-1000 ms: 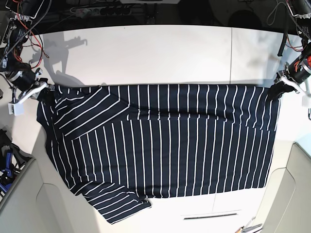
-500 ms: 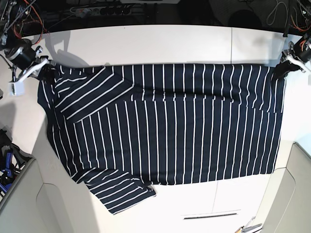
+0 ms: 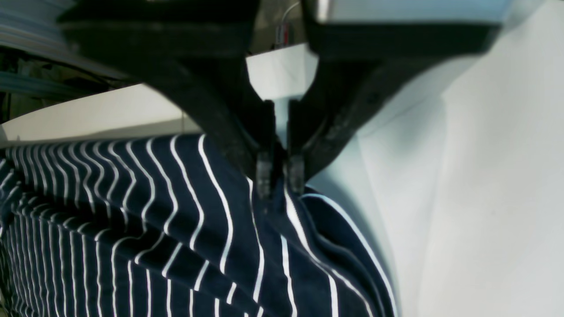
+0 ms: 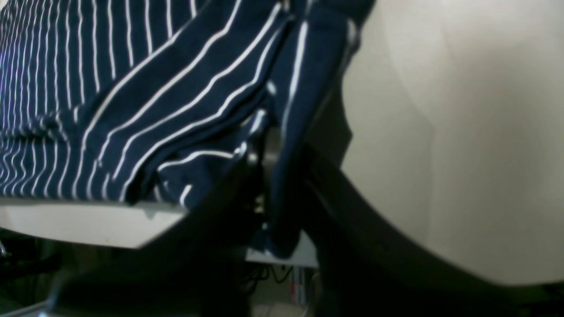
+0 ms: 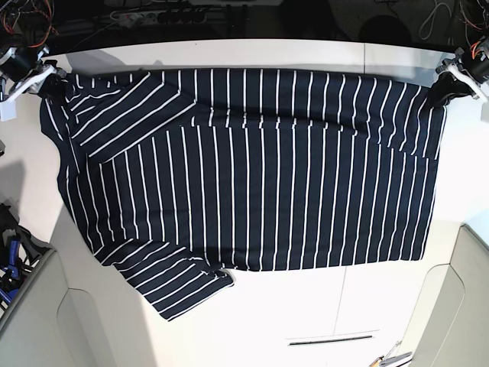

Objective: Fold the T-shirt properly
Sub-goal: 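Regrasp the folded edge and drag the shirt toward the robot, then open both grippers and move them to the shirt's opposite edge, then grasp the shirt edge with both grippers and lift it, then fold the lifted edge over the shirt toward the other fold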

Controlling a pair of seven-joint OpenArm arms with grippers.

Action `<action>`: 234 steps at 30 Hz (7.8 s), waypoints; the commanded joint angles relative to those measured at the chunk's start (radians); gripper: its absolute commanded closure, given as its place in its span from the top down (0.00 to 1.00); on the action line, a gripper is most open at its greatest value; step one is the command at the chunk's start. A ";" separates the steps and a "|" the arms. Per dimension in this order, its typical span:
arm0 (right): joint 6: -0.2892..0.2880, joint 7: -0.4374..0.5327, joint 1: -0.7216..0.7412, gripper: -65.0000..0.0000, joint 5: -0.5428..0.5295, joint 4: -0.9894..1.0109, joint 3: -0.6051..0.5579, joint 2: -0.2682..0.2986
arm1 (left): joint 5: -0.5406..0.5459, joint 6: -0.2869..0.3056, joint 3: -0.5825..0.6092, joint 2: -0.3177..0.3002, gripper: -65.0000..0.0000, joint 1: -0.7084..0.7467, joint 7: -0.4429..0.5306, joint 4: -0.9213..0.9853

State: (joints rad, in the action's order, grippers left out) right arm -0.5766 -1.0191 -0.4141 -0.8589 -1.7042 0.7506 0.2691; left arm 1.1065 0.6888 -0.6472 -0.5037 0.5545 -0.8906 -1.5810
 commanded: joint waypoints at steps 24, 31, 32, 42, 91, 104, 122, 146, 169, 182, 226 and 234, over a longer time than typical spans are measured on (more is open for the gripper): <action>0.005 0.084 -0.027 0.55 0.068 -0.011 0.089 0.030 | 0.020 0.009 -0.125 0.024 0.42 0.030 0.010 -0.015; 0.012 0.085 0.084 0.55 0.069 -0.011 0.151 0.066 | 0.031 0.009 -0.172 -0.007 0.42 0.021 0.011 -0.015; 0.013 0.089 0.102 0.55 0.075 -0.011 0.151 0.071 | 0.030 0.009 -0.172 -0.015 0.42 0.015 0.011 -0.015; 0.015 0.159 0.293 0.55 0.120 0.037 0.113 0.103 | -0.024 0.009 -0.171 -0.070 0.50 -0.131 0.011 -0.015; 0.016 0.507 0.821 0.55 0.407 0.945 -0.171 0.149 | -0.520 -0.064 0.327 -0.100 0.51 -0.986 0.341 0.975; 0.004 0.564 0.828 0.55 0.396 1.027 -0.195 0.101 | -0.493 -0.065 0.327 -0.061 0.51 -0.988 0.346 0.974; 0.003 0.563 0.920 0.55 0.410 1.027 -0.369 0.026 | -0.547 -0.076 0.328 -0.009 0.50 -1.042 0.353 0.974; -0.009 0.430 0.920 0.00 0.435 0.902 -0.378 0.033 | -0.500 0.005 0.327 -0.034 0.00 -1.041 0.278 0.849; -0.015 0.206 0.727 0.00 0.201 0.497 -0.377 0.152 | -0.189 0.009 0.327 -0.143 0.00 -0.977 -0.035 0.772; -0.015 0.191 0.553 0.00 0.196 0.384 -0.334 0.163 | -0.155 0.009 0.323 -0.173 0.00 -0.674 -0.057 0.372; 0.031 0.496 0.727 0.56 0.433 0.678 -0.320 0.127 | -0.152 0.009 0.273 -0.111 0.00 -0.521 -0.056 0.282; 0.030 0.523 0.840 0.56 0.450 0.879 -0.443 0.106 | -0.136 0.009 0.273 -0.111 0.00 -0.521 -0.055 0.282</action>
State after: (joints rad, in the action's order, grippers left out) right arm -0.5385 -0.5083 0.3996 -0.4011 -0.8139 0.3069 0.3653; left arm 0.9489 0.6895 -0.3660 -0.5930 0.0494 -0.9611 -1.2831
